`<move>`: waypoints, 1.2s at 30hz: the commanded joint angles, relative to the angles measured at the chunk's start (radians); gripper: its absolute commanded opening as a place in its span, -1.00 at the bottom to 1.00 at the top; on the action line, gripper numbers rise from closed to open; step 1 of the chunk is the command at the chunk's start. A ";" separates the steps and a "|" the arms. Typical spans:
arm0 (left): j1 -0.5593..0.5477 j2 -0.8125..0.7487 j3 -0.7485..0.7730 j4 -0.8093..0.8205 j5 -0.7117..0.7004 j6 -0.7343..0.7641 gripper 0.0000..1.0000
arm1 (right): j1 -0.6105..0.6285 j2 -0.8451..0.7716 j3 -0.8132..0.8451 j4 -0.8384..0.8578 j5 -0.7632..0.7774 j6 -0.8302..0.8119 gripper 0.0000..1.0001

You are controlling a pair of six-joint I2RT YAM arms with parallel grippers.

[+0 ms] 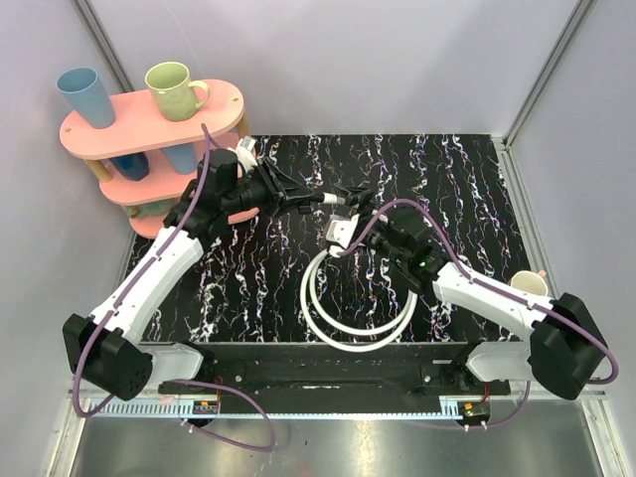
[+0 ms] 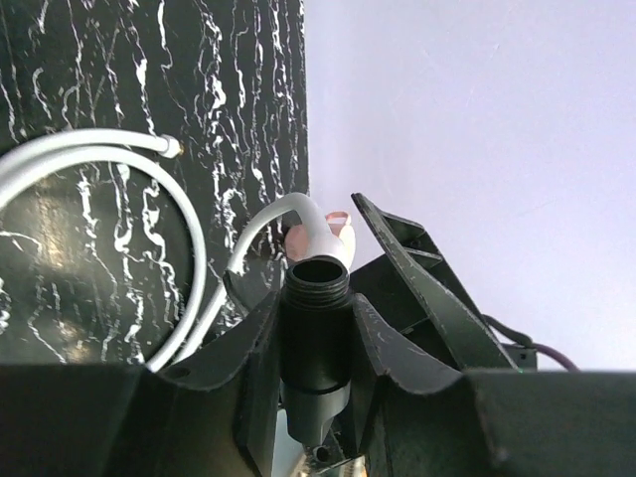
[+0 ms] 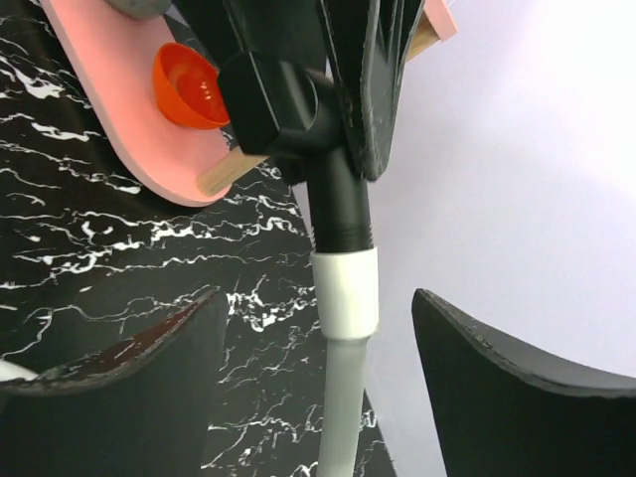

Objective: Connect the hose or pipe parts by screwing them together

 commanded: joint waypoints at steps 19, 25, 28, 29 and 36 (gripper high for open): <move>-0.063 -0.025 -0.065 0.194 0.224 0.284 -1.00 | -0.021 0.089 0.407 -0.387 -0.267 0.205 -1.00; -0.086 -0.071 -0.180 0.366 0.400 0.723 -1.00 | -0.144 0.174 0.555 -0.594 -0.505 0.290 -1.00; -0.095 -0.058 -0.184 0.279 0.518 1.004 -1.00 | -0.174 0.192 0.575 -0.620 -0.594 0.313 -1.00; -0.105 -0.056 -0.171 0.237 0.547 1.178 -1.00 | -0.187 0.200 0.584 -0.645 -0.628 0.322 -1.00; -0.219 -0.076 -0.150 -0.151 0.497 2.046 -1.00 | -0.245 0.303 0.710 -0.838 -0.813 0.324 -1.00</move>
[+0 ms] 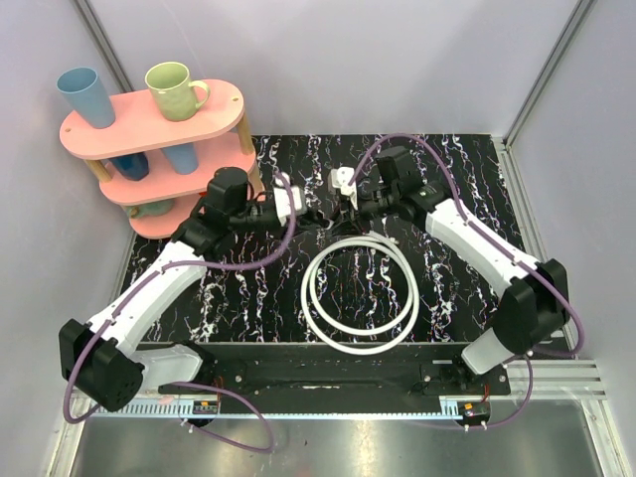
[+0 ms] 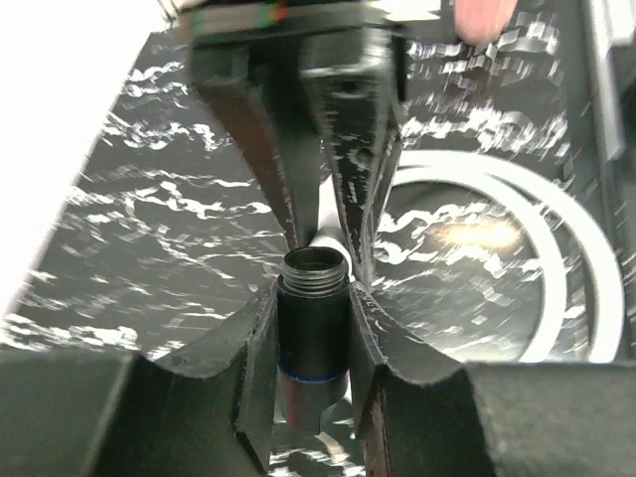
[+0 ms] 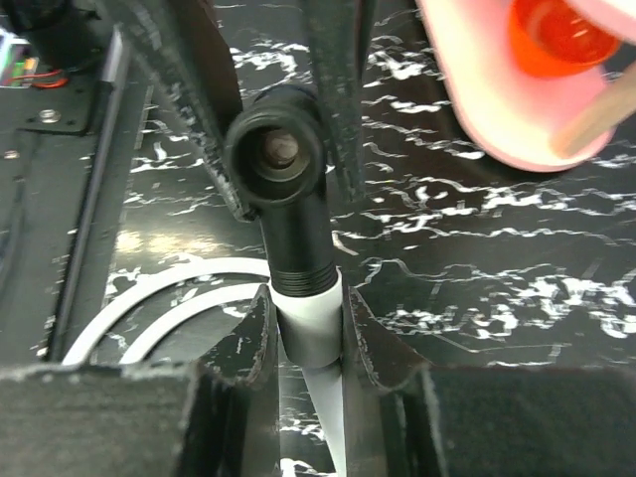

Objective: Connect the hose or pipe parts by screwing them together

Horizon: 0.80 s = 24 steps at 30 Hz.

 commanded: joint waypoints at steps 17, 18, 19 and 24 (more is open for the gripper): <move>0.055 -0.019 0.063 0.169 -0.349 -0.678 -1.00 | -0.057 -0.257 -0.324 0.722 0.242 0.176 0.58; 0.058 -0.001 0.109 0.097 -0.360 -0.709 -1.00 | -0.054 -0.287 -0.374 0.747 0.244 0.128 0.61; 0.061 0.015 0.182 -0.008 -0.372 -0.782 -1.00 | -0.031 -0.297 -0.402 0.782 0.288 0.103 0.66; 0.061 0.052 0.236 -0.039 -0.303 -1.050 -1.00 | 0.035 -0.286 -0.433 0.855 0.417 -0.061 0.79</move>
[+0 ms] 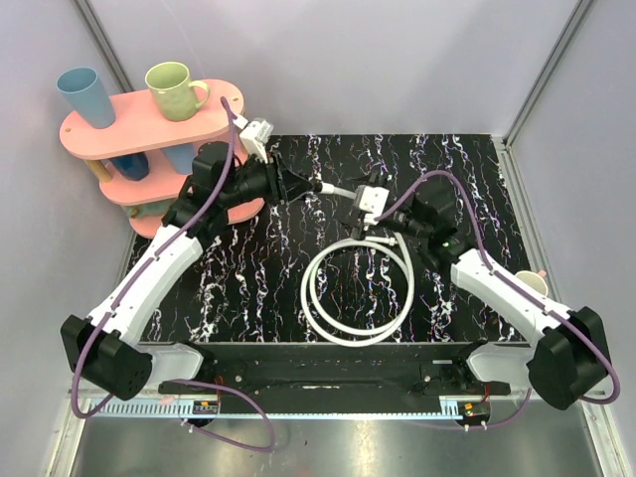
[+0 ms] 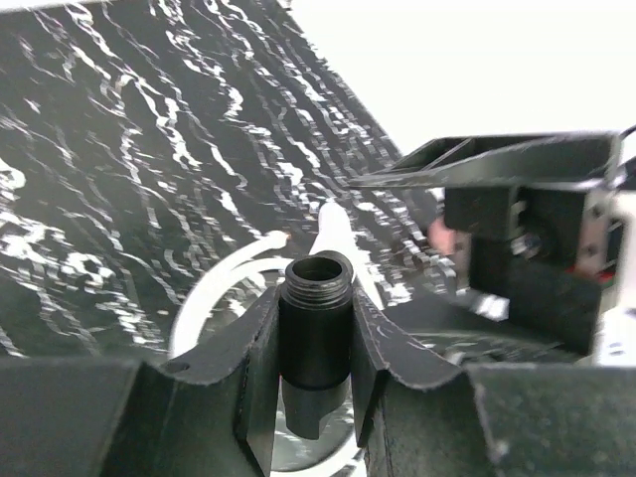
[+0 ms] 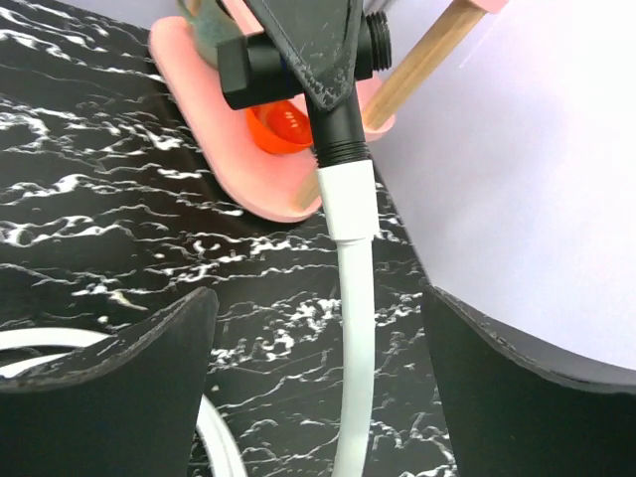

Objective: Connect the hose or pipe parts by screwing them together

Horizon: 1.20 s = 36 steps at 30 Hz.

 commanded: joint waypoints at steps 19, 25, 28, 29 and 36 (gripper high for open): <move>0.039 0.102 -0.059 0.287 0.372 -0.643 -1.00 | 0.206 0.140 0.165 -0.063 0.345 -0.238 -1.00; 0.030 0.119 -0.217 0.595 0.483 -0.321 -1.00 | 0.098 0.229 0.375 -0.227 0.032 -0.028 -1.00; -0.019 0.080 -0.269 0.608 0.542 -0.012 -1.00 | 0.044 0.274 0.429 -0.338 -0.056 -0.002 -1.00; -0.045 0.067 -0.269 0.565 0.552 0.110 -1.00 | 0.010 0.310 0.486 -0.386 -0.079 -0.021 -1.00; -0.255 0.098 -0.194 -0.041 0.329 1.051 -1.00 | -0.139 0.490 0.723 -0.623 -0.451 0.003 -1.00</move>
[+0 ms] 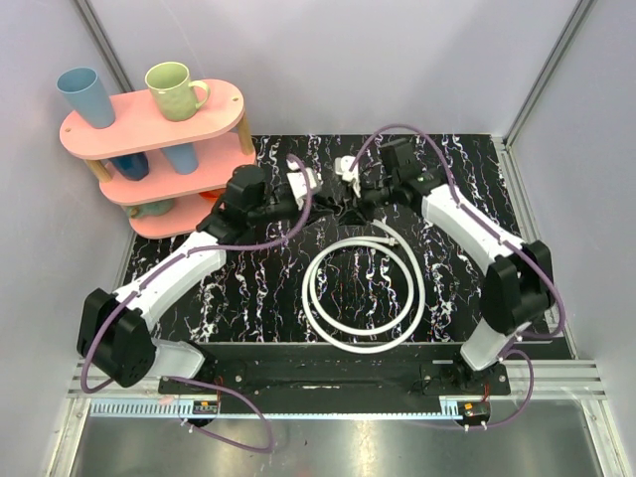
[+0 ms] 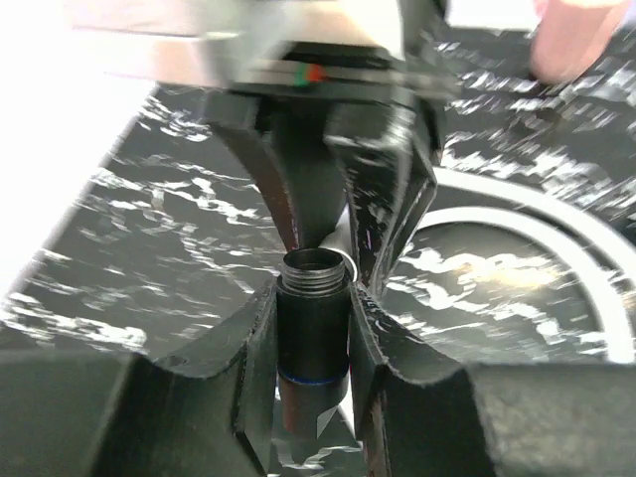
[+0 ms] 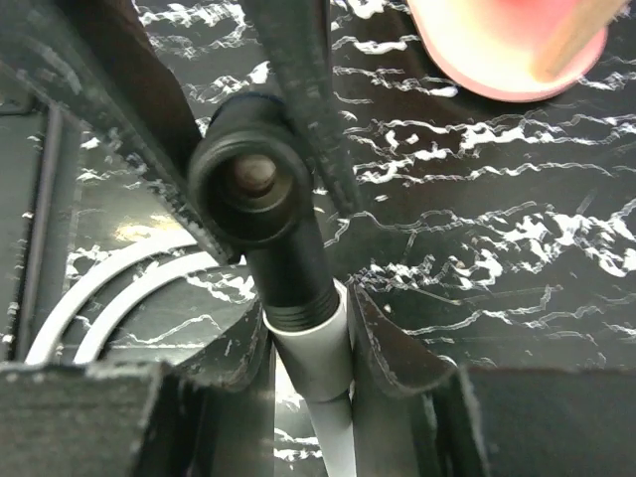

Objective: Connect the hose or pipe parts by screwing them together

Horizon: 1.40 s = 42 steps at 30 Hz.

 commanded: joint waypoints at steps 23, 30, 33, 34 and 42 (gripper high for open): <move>0.148 0.040 -0.205 0.685 -0.176 -0.658 -1.00 | -0.130 -0.116 -0.037 0.581 0.315 0.413 0.99; 0.171 0.001 -0.201 0.315 -0.368 -0.814 -1.00 | -0.132 -0.289 -0.187 0.650 0.436 0.679 0.99; 0.194 -0.005 -0.188 0.111 -0.421 -0.774 -0.98 | -0.130 -0.341 -0.203 0.568 0.453 0.782 1.00; 0.203 -0.006 -0.198 0.088 -0.420 -0.774 -0.94 | -0.130 -0.364 -0.189 0.532 0.457 0.813 1.00; 0.315 0.027 -0.322 0.037 -0.432 -0.800 -0.71 | -0.130 -0.448 -0.215 0.409 0.425 0.910 0.99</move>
